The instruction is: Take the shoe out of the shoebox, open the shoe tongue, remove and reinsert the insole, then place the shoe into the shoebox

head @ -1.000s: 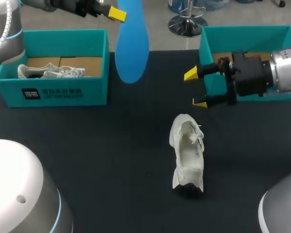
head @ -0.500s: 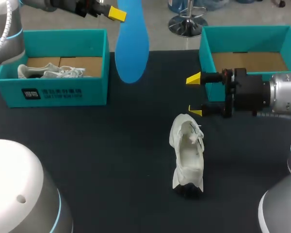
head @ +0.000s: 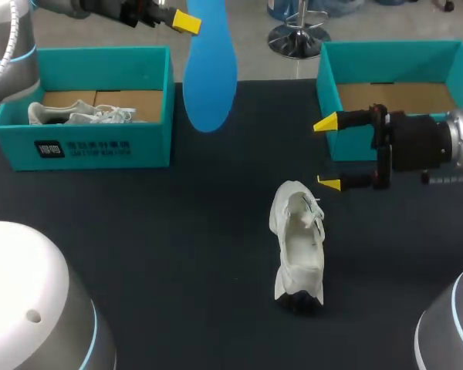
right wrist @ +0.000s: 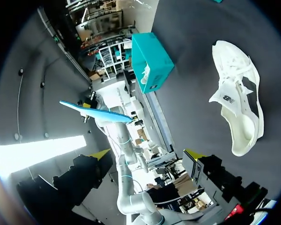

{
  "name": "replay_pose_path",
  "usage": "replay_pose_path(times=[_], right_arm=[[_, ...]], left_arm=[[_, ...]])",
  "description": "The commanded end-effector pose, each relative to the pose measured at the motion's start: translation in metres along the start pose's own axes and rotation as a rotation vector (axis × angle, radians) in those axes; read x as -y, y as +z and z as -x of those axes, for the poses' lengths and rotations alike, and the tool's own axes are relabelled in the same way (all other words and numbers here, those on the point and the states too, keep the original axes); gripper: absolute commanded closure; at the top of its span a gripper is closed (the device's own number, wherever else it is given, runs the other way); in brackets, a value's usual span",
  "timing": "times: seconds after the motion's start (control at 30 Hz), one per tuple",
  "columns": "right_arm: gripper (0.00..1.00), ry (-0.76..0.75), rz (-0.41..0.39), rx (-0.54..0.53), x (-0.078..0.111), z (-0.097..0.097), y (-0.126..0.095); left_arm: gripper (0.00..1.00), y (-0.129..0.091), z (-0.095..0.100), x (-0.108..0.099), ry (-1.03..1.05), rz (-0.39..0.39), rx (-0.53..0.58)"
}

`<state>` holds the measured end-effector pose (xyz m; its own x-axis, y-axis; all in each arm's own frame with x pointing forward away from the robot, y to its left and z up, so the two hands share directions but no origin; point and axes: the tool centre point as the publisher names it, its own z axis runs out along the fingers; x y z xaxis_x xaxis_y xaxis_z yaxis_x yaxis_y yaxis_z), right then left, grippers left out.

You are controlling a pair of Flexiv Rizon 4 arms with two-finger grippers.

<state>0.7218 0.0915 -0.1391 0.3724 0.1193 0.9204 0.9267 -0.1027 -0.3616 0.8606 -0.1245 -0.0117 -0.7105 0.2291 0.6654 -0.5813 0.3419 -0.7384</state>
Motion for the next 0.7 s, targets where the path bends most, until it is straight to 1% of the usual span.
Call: replay_pose_path(times=[0.03,0.17,0.2,0.23,0.3,0.33,0.37,0.4,0.43,0.7], right_arm=[[0.00,0.019,-0.074,-0.040,-0.012,0.003,0.011],[0.00,0.041,-0.110,-0.071,-0.012,0.001,0.016],[0.00,0.044,-0.092,-0.062,-0.012,0.000,0.017],[0.00,0.047,-0.110,-0.073,-0.011,-0.001,0.018],[0.00,0.050,-0.102,-0.068,-0.010,-0.003,0.020],[0.00,0.053,-0.116,-0.085,-0.010,-0.004,0.021],[0.00,0.054,-0.112,-0.079,-0.009,-0.005,0.021],[0.00,0.056,-0.082,-0.039,-0.009,-0.006,0.021],[0.00,0.053,-0.084,-0.054,-0.008,-0.007,0.021],[0.00,0.053,-0.084,-0.054,-0.008,-0.007,0.021]], left_arm=[[1.00,0.000,0.001,0.000,0.001,0.002,-0.001],[1.00,0.000,0.001,0.000,0.001,0.002,-0.001],[1.00,0.000,0.001,0.000,0.001,0.002,-0.001],[1.00,0.000,0.001,0.000,0.001,0.002,-0.001],[1.00,0.000,0.001,0.000,0.001,0.002,-0.001],[1.00,0.000,0.001,0.000,0.001,0.002,-0.001],[1.00,0.000,0.001,0.000,0.001,0.002,-0.001],[1.00,0.000,0.001,0.000,0.001,0.002,-0.001],[1.00,0.000,0.001,0.000,0.001,0.002,-0.001],[1.00,0.000,0.001,0.000,0.001,0.002,-0.001]])
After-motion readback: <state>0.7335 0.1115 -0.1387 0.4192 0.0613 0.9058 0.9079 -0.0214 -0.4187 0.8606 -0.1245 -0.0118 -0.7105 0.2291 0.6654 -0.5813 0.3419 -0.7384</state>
